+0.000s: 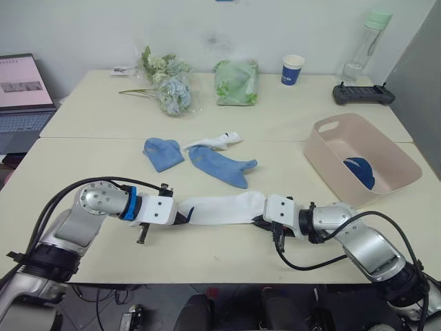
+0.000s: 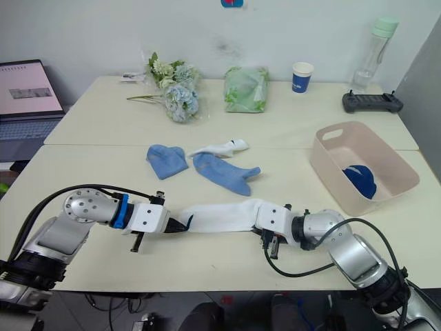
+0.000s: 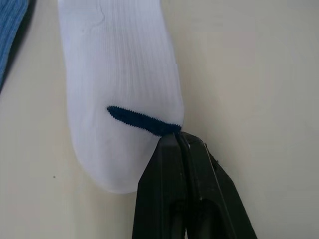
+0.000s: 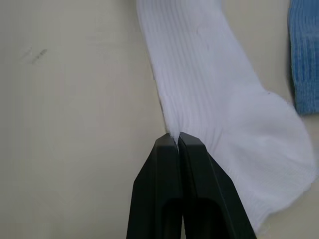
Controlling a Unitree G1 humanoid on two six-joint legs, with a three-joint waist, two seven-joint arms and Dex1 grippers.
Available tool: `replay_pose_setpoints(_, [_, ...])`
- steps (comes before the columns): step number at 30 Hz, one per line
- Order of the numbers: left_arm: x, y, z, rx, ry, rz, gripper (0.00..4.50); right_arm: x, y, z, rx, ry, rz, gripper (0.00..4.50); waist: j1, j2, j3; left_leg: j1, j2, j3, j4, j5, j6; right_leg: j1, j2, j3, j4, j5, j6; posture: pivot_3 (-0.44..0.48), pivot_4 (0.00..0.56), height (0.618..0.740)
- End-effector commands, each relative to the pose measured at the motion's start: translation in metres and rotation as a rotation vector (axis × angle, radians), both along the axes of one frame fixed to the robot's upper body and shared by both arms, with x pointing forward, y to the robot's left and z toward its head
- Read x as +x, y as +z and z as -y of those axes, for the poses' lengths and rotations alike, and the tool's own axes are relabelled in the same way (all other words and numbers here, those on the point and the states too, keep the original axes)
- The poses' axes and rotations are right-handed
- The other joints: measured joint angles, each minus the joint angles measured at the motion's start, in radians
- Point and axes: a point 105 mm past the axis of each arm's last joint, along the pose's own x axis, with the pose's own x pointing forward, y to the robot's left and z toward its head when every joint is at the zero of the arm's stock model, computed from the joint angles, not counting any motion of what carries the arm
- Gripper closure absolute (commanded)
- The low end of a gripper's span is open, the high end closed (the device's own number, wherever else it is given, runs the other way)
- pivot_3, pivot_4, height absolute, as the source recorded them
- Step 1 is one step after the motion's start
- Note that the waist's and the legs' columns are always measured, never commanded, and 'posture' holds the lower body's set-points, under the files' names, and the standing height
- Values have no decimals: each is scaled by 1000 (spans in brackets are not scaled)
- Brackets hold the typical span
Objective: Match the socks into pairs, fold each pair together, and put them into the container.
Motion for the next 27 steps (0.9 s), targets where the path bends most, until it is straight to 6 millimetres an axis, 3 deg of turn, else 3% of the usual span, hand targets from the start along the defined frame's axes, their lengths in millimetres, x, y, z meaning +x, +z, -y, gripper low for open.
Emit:
replay_pose_setpoints(1, [-13, 25, -2, -31, 10, -52, 4500, -15, 28, -4, 65, 45, 6, 4461, 0, 0, 0, 0, 0, 0, 0, 0, 0, 0, 0, 0, 0, 0, 0, 0, 150, 740])
replay_pose_setpoints(8, [-69, 51, -9, -33, 17, -346, 4500, -51, 47, -1, 155, 87, -183, 4461, -2, 0, 0, 1, 1, 0, 0, 0, 0, 1, 0, 0, 0, 0, 0, 0, 150, 740])
replay_pose_setpoints(13, [-81, 54, 1, -104, 57, -450, 4500, -53, 46, 4, 155, 40, -269, 4461, -1, 0, 0, 2, 0, 0, 0, 0, 0, 3, 0, -1, 0, 0, 0, 0, 150, 740])
replay_pose_setpoints(20, [-23, 12, -4, -82, 172, -351, 4500, -7, 21, 9, 12, -109, -204, 4461, -1, 0, 0, 3, -2, 1, 0, 0, 0, 3, 4, -1, 0, 0, 0, 0, 150, 740])
replay_pose_setpoints(24, [20, 7, -10, -75, 239, -260, 4500, 17, 19, 8, -1, -161, -167, 4461, -1, 0, 0, -1, -2, 1, 0, 0, 0, -2, 4, -2, 0, 0, 0, 0, 150, 740])
replay_pose_setpoints(27, [39, 7, -6, -87, 236, -223, 4500, 30, 15, 11, -24, -184, -154, 4461, -1, 0, 0, -1, -2, 2, 1, 0, 0, -2, 3, -2, 0, 0, 0, 0, 150, 740])
